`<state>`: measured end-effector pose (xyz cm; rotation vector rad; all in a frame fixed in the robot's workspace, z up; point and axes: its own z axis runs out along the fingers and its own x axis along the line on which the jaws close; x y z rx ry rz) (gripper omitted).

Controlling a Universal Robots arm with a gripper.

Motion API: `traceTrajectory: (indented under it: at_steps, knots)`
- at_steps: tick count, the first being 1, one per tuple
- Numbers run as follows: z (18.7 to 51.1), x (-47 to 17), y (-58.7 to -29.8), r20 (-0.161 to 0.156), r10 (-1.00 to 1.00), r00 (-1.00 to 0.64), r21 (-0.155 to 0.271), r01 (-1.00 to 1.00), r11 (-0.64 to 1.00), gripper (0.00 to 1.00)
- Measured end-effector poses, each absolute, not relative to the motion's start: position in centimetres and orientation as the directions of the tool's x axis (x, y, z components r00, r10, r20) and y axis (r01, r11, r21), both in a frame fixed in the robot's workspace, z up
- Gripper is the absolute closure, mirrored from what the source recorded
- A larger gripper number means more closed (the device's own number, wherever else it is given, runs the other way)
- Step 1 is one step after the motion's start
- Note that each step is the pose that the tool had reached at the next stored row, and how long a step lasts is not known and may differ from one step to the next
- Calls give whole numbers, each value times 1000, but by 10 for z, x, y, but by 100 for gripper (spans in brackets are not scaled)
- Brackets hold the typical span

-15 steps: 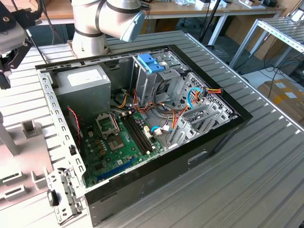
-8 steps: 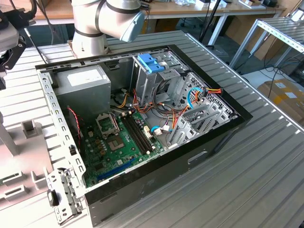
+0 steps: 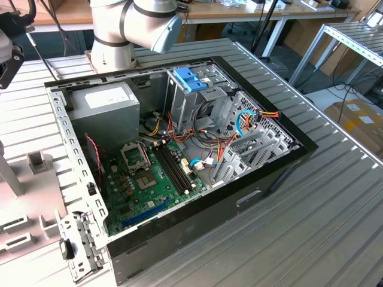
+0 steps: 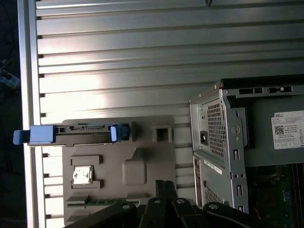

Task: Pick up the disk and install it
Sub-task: 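Reach for the disk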

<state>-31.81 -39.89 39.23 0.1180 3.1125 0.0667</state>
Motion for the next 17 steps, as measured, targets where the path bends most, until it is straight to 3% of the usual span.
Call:
traceTrajectory:
  at_steps: [17]
  knots:
    - [392, -335, -399, -24, 76, -997, 44, 75, 996, 89]
